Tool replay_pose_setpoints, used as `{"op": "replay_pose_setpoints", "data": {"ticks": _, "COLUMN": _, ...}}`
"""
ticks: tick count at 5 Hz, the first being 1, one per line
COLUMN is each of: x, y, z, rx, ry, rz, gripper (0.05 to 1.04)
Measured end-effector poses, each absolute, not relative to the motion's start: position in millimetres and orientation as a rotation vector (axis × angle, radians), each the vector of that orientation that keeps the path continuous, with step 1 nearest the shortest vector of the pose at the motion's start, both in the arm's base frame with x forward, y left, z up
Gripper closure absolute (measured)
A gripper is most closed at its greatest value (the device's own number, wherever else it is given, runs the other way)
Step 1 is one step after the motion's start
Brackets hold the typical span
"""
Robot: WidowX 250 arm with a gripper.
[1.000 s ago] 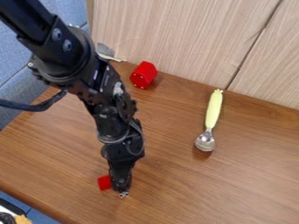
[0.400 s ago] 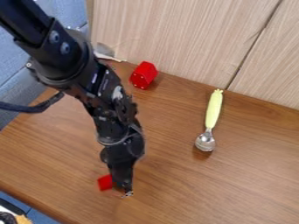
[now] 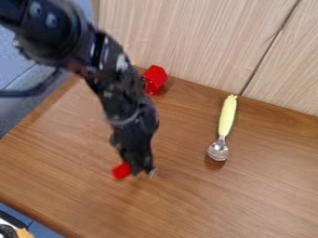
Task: Move the red object to the upper middle of the table
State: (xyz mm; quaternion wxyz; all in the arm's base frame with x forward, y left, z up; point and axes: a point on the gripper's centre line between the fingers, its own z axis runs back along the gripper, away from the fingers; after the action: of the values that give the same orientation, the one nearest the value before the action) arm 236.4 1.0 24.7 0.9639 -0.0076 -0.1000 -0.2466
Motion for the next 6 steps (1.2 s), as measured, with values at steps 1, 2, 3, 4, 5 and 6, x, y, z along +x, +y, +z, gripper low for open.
{"op": "replay_pose_setpoints", "data": {"ticks": 1, "x": 267, "y": 1, "z": 40, "rx": -0.018, "ry": -0.248, "rz": -0.453, "gripper": 0.804}}
{"op": "replay_pose_setpoints", "data": {"ticks": 2, "x": 302, "y": -2, "z": 48, "rx": -0.012, "ry": -0.282, "rz": -0.407, "gripper": 0.804}}
{"op": "replay_pose_setpoints", "data": {"ticks": 3, "x": 340, "y": -4, "z": 52, "rx": 0.002, "ry": -0.309, "rz": -0.379, "gripper": 0.804}}
{"op": "replay_pose_setpoints", "data": {"ticks": 4, "x": 374, "y": -5, "z": 43, "rx": 0.014, "ry": -0.311, "rz": -0.356, "gripper": 0.804}}
{"op": "replay_pose_setpoints", "data": {"ticks": 5, "x": 396, "y": -4, "z": 28, "rx": 0.027, "ry": -0.285, "rz": -0.340, "gripper": 0.804}}
{"op": "replay_pose_setpoints", "data": {"ticks": 6, "x": 412, "y": -4, "z": 16, "rx": 0.039, "ry": -0.270, "rz": -0.339, "gripper": 0.804}}
